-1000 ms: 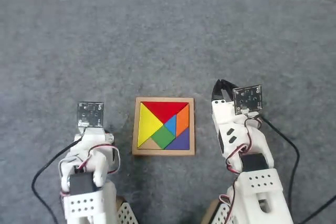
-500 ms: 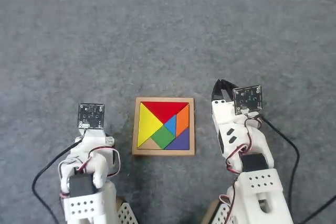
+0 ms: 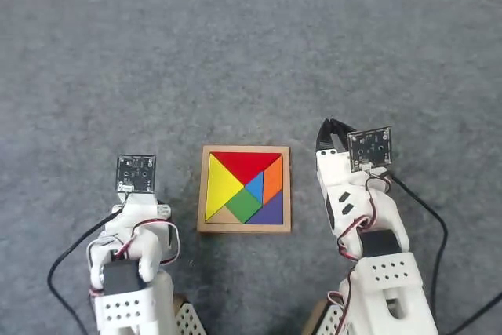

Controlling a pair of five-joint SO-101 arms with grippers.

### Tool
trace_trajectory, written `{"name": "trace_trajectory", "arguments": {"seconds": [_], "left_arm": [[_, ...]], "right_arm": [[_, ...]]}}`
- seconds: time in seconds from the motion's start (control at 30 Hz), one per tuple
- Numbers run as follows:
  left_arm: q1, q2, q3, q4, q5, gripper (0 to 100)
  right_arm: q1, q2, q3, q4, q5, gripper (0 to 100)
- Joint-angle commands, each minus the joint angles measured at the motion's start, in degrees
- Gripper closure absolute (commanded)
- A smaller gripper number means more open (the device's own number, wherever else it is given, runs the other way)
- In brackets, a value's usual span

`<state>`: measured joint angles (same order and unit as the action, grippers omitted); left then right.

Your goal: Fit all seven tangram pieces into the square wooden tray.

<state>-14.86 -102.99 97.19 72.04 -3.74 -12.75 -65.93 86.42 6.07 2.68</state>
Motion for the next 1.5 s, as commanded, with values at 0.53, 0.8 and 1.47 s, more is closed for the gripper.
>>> {"name": "trace_trajectory", "arguments": {"seconds": [0.53, 0.8, 1.47], "left_arm": [[-0.09, -1.14, -0.66, 0.26, -0.35, 98], [-0.09, -1.14, -0.66, 0.26, -0.35, 98], [-0.09, -1.14, -0.66, 0.26, -0.35, 98]], "right_arm": [[-0.57, -1.71, -0.53, -0.84, 0.62, 98.6], [0.22, -1.89, -0.70, -1.10, 0.53, 98.9], [1.10, -1.89, -0.70, -3.74, 0.62, 98.7]]}}
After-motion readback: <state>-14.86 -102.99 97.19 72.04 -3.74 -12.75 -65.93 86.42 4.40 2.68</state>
